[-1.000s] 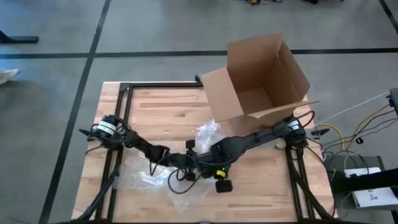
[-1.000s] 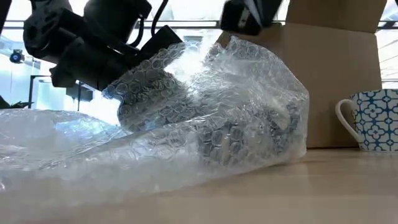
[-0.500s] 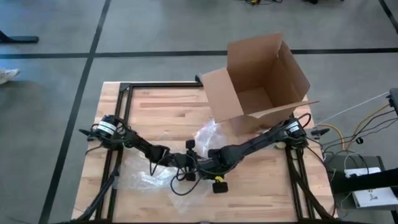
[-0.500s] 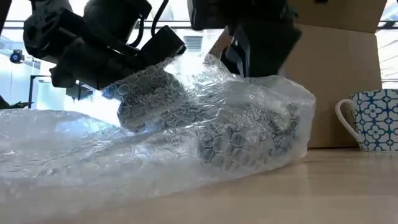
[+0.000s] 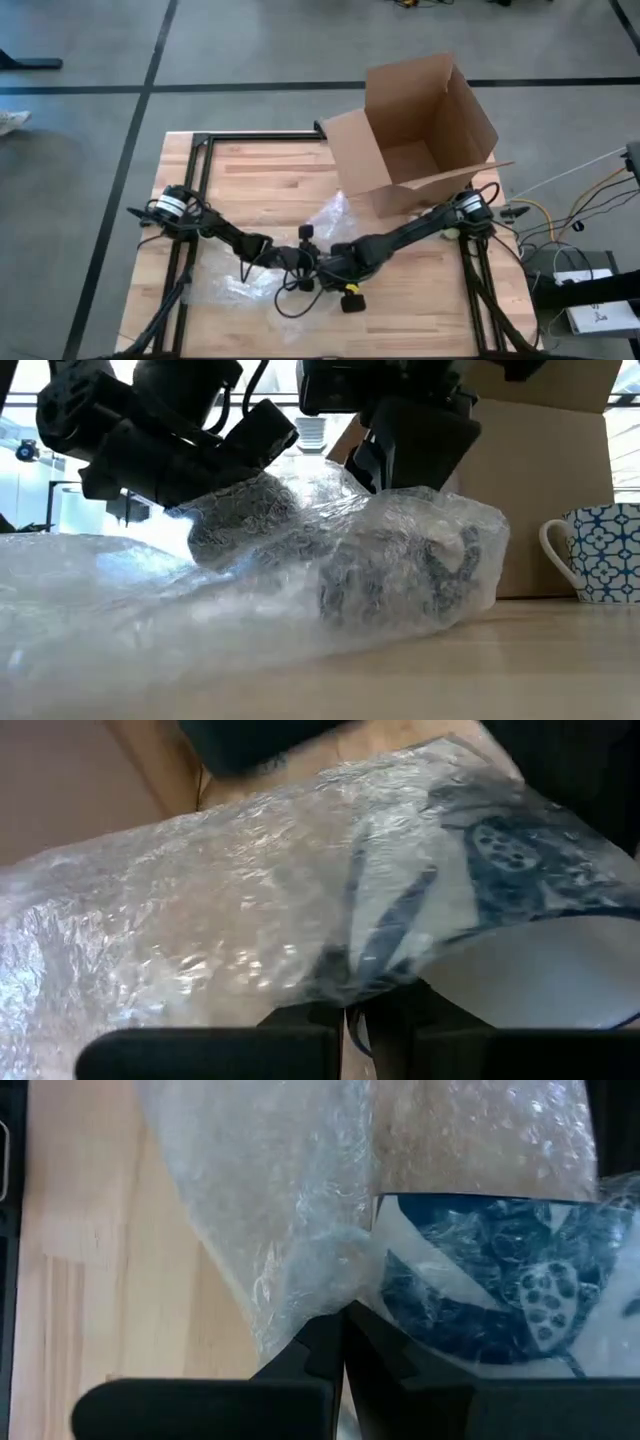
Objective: Wrap mug
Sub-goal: Wrap the blue mug with the right bubble wrap
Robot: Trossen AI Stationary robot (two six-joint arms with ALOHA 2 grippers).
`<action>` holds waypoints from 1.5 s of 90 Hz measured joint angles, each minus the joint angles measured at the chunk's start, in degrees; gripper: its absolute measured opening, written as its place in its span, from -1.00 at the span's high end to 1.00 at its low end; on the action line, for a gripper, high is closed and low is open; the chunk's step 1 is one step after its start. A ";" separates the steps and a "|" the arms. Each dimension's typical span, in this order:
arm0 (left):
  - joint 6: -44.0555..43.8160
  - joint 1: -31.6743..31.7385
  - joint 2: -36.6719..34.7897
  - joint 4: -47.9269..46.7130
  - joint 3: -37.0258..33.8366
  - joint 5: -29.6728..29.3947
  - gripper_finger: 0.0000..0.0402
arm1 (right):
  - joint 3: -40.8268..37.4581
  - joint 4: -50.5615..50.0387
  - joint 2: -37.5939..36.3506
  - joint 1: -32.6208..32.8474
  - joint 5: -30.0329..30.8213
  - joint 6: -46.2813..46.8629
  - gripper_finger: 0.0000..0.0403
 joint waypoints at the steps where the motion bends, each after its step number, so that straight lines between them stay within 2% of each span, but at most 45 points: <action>1: -0.02 0.01 0.00 -0.01 0.00 -0.01 0.98 | 0.40 -0.51 0.02 0.00 0.07 -0.01 1.00; 29: -0.04 0.04 0.00 -0.01 0.02 0.05 0.98 | 12.67 -16.75 -0.02 -0.02 0.39 -1.03 1.00; 46: 0.06 0.04 0.01 -0.02 0.02 0.05 0.98 | 16.55 -18.11 -0.04 1.24 -2.22 1.31 1.00; 60: 0.10 0.04 0.02 -0.02 0.04 0.05 0.98 | 14.67 -17.88 -0.03 2.97 -2.76 3.49 1.00; 81: 0.07 0.04 0.02 0.00 0.06 0.08 0.98 | 9.53 -13.12 2.55 2.11 7.14 2.65 1.00; 91: 0.13 0.04 0.02 0.04 0.07 0.08 0.98 | 8.46 -11.18 4.60 1.66 5.09 -0.24 1.00; 111: 1.75 -0.04 0.02 0.60 0.15 0.19 0.97 | 8.64 -8.67 9.23 1.36 -2.91 -5.75 1.00; 135: 0.52 0.00 0.02 0.49 0.07 0.08 0.97 | 9.84 -10.47 6.93 1.57 -1.31 -5.77 1.00</action>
